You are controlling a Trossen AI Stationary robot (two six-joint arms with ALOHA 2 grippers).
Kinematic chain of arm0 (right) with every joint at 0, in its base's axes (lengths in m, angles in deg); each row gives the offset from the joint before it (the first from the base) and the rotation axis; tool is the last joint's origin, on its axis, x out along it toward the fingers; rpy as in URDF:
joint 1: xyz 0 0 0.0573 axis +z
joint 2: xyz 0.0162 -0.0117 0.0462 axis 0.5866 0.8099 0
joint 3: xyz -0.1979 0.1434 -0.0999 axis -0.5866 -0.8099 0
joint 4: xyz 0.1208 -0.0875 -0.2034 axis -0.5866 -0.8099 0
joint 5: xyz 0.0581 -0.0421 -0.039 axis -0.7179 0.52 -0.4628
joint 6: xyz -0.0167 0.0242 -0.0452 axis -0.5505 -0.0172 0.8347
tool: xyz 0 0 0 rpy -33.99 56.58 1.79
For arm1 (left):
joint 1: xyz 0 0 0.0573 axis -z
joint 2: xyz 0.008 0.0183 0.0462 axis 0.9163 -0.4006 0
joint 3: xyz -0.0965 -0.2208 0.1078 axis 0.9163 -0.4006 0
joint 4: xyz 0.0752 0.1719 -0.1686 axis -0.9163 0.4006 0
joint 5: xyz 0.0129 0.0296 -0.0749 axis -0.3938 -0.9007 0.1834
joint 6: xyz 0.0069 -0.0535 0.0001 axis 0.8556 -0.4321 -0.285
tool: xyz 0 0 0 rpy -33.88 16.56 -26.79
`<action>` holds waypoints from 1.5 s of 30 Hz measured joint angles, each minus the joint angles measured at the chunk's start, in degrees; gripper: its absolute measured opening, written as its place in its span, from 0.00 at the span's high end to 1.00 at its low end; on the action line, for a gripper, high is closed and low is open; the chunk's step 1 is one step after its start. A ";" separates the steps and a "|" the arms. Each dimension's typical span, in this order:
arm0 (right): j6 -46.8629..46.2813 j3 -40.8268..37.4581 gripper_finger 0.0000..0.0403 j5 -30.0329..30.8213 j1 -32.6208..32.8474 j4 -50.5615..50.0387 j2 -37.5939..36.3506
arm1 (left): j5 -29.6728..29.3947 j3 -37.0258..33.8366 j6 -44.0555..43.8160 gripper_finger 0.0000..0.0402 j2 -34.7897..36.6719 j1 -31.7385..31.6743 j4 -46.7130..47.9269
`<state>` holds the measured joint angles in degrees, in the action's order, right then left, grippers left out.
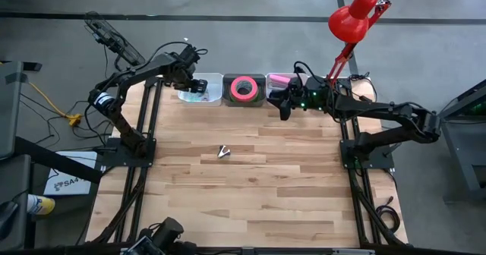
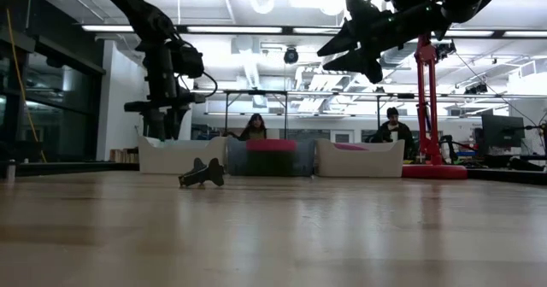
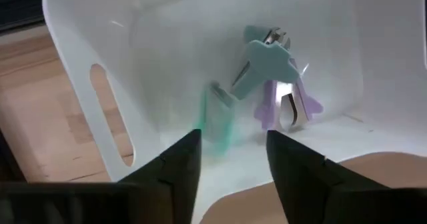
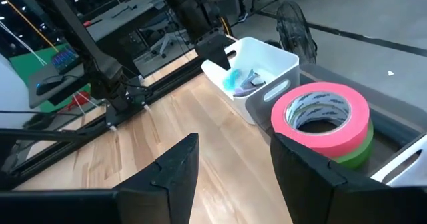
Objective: Pick and place Stapler, Stapler remover, tape
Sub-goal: Put the light blue staple remover into the white bin, then put the black staple remover into the left white bin
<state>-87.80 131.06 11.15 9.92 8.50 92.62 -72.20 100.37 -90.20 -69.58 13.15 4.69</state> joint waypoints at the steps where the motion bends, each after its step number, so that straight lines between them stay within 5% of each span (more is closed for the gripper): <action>1: 0.00 0.00 0.56 -0.13 0.01 -0.25 0.00 | 0.04 0.00 0.00 0.57 0.02 0.00 0.03; 24: -1.55 0.00 0.56 -3.91 0.15 -4.66 0.04 | 6.47 4.81 1.64 0.51 7.84 0.51 2.19; 45: -2.14 0.00 0.56 -5.18 0.17 -4.82 0.04 | 6.21 4.83 -11.65 0.51 10.91 18.01 5.31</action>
<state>-89.94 131.06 5.97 10.09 3.68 92.67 -65.99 105.20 -101.85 -58.67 31.17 10.01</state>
